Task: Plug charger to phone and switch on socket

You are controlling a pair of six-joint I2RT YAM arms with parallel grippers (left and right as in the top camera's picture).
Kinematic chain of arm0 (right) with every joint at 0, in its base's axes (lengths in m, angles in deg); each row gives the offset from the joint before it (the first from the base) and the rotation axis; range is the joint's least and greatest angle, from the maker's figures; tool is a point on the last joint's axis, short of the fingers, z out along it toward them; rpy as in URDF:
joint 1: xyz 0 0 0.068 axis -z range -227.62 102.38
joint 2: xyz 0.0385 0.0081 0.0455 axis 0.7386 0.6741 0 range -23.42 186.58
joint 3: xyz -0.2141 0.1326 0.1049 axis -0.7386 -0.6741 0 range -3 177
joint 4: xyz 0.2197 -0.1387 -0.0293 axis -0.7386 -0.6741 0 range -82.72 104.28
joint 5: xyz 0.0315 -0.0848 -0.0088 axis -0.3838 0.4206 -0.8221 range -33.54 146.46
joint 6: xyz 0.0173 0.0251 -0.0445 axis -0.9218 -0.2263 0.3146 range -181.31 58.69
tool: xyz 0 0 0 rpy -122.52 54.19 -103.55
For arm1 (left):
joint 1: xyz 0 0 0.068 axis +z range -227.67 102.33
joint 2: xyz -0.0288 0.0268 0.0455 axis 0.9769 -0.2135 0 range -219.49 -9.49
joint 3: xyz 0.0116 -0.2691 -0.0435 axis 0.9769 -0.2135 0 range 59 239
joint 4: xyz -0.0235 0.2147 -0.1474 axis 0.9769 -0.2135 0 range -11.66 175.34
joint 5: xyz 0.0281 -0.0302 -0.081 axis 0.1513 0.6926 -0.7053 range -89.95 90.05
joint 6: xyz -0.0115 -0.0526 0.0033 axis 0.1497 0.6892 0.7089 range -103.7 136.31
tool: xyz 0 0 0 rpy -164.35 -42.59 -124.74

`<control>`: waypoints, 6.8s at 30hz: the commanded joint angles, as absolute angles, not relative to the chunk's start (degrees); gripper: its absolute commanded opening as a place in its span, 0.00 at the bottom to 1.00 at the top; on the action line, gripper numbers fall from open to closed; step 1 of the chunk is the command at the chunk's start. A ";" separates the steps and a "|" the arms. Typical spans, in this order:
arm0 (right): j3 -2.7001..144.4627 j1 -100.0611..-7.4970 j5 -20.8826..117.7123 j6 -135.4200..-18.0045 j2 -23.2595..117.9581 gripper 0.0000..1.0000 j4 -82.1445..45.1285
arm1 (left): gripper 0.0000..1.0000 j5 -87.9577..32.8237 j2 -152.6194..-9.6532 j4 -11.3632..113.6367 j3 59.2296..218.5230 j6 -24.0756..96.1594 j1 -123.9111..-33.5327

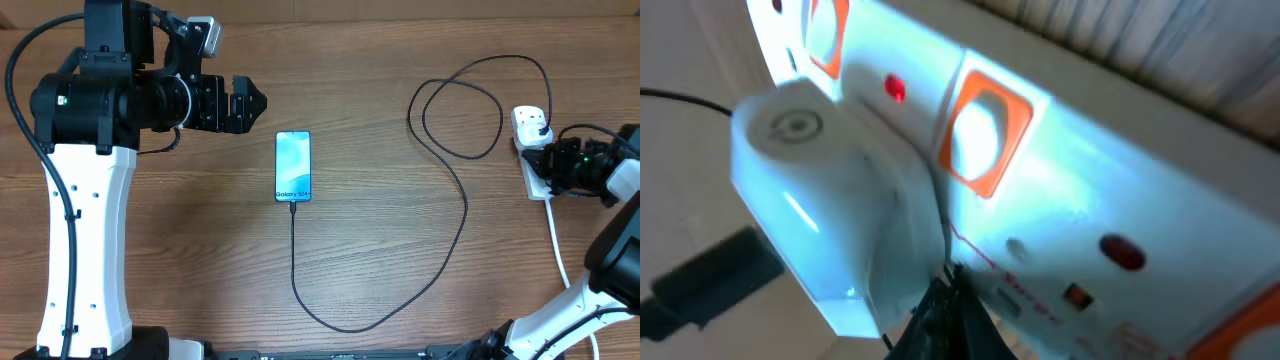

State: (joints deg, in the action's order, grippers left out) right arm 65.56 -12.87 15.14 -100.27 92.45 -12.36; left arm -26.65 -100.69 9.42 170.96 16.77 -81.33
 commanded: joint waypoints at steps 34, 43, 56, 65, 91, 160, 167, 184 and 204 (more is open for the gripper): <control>69.93 -13.84 10.35 -89.17 50.79 0.04 -19.24 | 1.00 -26.32 -100.38 9.25 171.14 16.71 -81.44; 86.78 -41.42 44.10 -82.96 47.34 0.04 -36.90 | 1.00 -26.32 -100.40 9.25 171.14 16.71 -81.44; 88.79 -73.99 79.31 -76.34 49.31 0.04 -51.83 | 1.00 -26.32 -100.40 9.25 171.14 16.71 -81.44; 80.49 -74.23 78.46 -86.02 48.50 0.04 -55.65 | 1.00 -26.32 -100.40 9.25 171.14 16.71 -81.44; 51.46 -74.14 70.98 -95.01 16.83 0.28 -42.50 | 1.00 -26.32 -100.40 9.25 171.14 16.71 -81.44; 1.08 -54.23 54.59 -78.85 -23.30 1.00 2.25 | 1.00 -26.32 -100.40 9.25 171.14 16.71 -81.44; 0.60 -54.25 54.44 -78.77 -23.30 1.00 2.22 | 1.00 -26.32 -100.40 9.25 171.14 16.71 -81.44; 0.29 -54.25 56.75 -78.81 -23.30 1.00 3.19 | 1.00 -26.32 -100.40 9.25 171.14 16.71 -81.44; 0.25 -54.25 56.78 -78.81 -23.26 1.00 3.29 | 1.00 -26.32 -100.40 9.25 171.14 16.71 -81.44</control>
State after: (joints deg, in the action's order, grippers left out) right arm 0.73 -54.66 56.08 -79.27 -22.58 2.70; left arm -26.65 -100.69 9.42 170.96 16.77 -81.33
